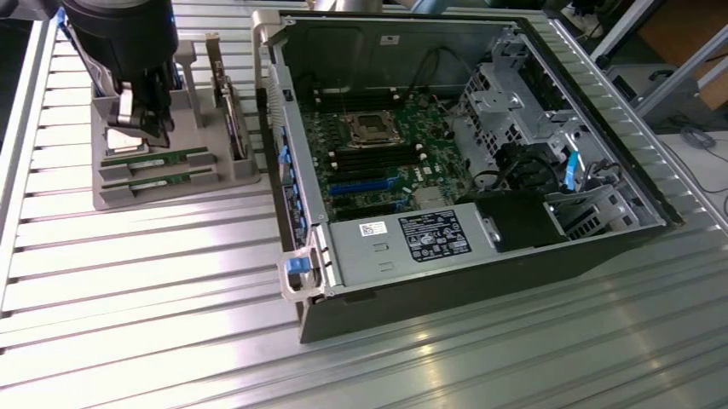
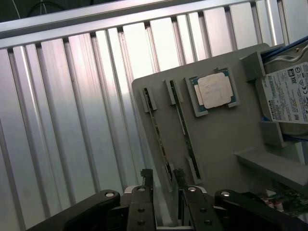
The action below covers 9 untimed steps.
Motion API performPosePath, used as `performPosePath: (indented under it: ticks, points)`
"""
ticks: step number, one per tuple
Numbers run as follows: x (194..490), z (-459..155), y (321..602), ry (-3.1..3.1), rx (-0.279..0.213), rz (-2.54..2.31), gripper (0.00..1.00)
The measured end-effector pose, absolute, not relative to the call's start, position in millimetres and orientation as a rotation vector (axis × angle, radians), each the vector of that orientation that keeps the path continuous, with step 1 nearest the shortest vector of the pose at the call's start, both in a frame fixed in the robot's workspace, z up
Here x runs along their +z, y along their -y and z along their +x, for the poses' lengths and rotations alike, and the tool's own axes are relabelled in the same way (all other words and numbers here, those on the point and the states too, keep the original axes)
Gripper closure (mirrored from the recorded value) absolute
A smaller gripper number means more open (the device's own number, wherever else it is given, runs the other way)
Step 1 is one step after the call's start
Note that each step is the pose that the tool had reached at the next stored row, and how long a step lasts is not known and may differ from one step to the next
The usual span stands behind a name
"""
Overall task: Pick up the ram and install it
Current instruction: 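Pick up the ram and move it above insertion slot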
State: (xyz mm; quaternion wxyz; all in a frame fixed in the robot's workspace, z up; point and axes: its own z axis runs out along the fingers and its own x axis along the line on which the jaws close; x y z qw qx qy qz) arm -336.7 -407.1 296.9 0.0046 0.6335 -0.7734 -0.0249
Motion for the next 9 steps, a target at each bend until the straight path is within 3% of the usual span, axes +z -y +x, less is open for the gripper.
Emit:
performPosePath:
  ticks: [9]
  points:
    - [293.4,-336.7,407.4,2.423,-0.078,1.984,0.7]
